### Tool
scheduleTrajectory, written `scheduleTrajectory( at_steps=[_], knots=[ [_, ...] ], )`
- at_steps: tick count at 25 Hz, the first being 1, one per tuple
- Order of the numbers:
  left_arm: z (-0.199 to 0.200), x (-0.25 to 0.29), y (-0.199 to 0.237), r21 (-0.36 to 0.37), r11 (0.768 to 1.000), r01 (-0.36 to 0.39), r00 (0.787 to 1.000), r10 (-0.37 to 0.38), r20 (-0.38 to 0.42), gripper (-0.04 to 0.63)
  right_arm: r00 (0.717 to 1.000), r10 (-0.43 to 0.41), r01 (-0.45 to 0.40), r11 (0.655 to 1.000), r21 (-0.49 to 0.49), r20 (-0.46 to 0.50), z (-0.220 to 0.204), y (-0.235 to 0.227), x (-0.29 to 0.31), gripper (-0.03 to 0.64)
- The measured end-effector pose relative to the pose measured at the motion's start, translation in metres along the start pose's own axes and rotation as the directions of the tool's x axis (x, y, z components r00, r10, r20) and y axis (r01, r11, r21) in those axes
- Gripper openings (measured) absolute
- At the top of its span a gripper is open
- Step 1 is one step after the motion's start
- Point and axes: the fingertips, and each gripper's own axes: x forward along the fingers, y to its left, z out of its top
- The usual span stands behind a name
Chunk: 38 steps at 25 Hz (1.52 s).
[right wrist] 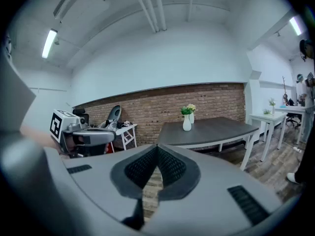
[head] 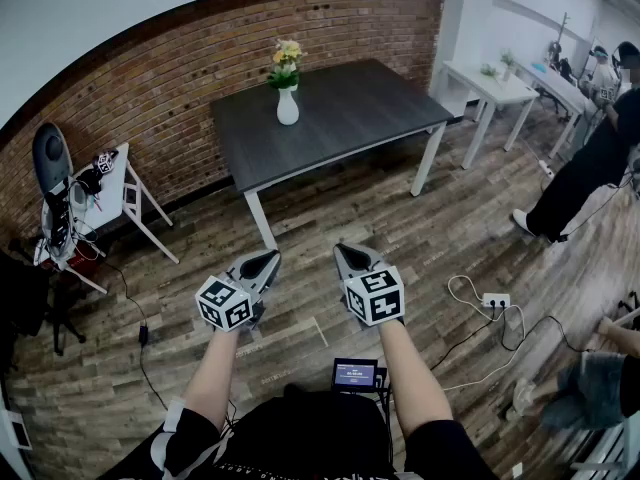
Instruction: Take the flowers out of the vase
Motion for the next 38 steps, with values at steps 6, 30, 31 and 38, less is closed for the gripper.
scheduleTrajectory(
  at_steps=[6,30,31,38],
  knots=[
    [-0.003,0.006,-0.001,-0.012,1.000,0.024,1.000,-0.024,0.000,0.002,1.000,0.002,-0.002,1.000,-0.013,-0.001,0.003,-0.006,0.002,0.005],
    [-0.015,0.017,0.011,-0.027,1.000,-0.007,1.000,0.007,-0.022,0.002,0.999,0.033,-0.033,0.999,-0.034,0.003,0.003,-0.011,0.013,0.006],
    [-0.015,0.018,0.011,-0.026,1.000,-0.007,1.000,0.007,-0.024,0.002,0.999,0.034,-0.034,0.999,-0.034,0.003,0.003,-0.011,0.013,0.005],
    [-0.016,0.025,0.012,-0.026,1.000,-0.014,0.999,0.013,-0.030,0.002,0.999,0.040,-0.040,0.999,-0.031,-0.002,0.000,-0.021,0.016,0.005]
  ],
)
